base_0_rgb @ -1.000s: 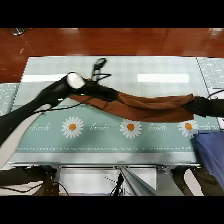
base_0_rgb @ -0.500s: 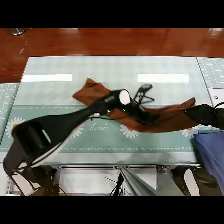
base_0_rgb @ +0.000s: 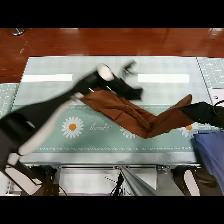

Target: Fold the shirts.

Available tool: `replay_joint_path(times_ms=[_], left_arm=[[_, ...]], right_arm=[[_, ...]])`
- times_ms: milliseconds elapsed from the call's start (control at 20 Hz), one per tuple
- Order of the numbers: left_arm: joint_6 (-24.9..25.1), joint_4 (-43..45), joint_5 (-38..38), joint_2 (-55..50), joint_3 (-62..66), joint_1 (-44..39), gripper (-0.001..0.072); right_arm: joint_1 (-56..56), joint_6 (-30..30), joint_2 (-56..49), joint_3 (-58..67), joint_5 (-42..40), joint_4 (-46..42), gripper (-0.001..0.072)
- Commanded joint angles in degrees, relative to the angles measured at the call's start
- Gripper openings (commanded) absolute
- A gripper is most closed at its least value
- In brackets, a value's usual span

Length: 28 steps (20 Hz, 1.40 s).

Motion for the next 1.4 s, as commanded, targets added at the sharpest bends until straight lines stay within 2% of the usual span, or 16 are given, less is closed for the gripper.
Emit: replay_joint_path(times_ms=[0,200,300,400,600,800,1100,1150,1250,1300,1350], left_arm=[[-0.50,4.02,-9.09,8.31,-1.03,16.24,0.0018],[1.62,14.03,-9.62,28.35,-13.60,29.40,0.0018],[2.34,15.58,-7.43,39.41,-22.29,33.29,0.0019],[2.34,15.56,-4.59,49.66,-31.15,35.50,0.0018],[1.46,15.02,-4.24,64.39,-45.40,35.47,0.0019],[0.98,14.64,-4.35,70.05,-53.68,35.47,0.0019],[0.11,14.64,-2.62,69.11,-55.65,35.47,0.0019],[0.13,14.64,-2.19,68.89,-55.65,35.47,0.0019],[0.13,14.67,-1.57,68.48,-55.69,35.47,0.0019],[0.13,14.67,-1.38,68.17,-55.69,35.47,0.0019],[0.13,14.67,-0.92,67.78,-55.69,35.50,0.0019]], right_arm=[[7.98,0.85,-3.34,1.84,-5.53,2.27,0.0026],[25.83,1.29,-19.15,9.88,-17.64,2.58,0.0026],[33.92,-0.15,-30.67,16.90,-21.68,2.03,0.0027],[39.34,-0.81,-42.95,25.03,-24.57,2.03,0.0027],[43.78,0.09,-62.86,40.13,-26.23,2.36,0.0027],[44.41,1.42,-72.37,48.00,-25.77,3.15,0.0027],[44.44,2.58,-74.34,49.35,-27.04,5.31,0.0028],[44.44,2.91,-74.34,49.35,-27.93,5.46,0.0059],[44.44,1.77,-74.44,49.35,-27.52,8.76,0.0546],[44.44,-0.72,-74.38,49.35,-25.40,10.62,0.0630],[44.24,-3.34,-74.27,49.35,-21.33,12.13,0.0630]])
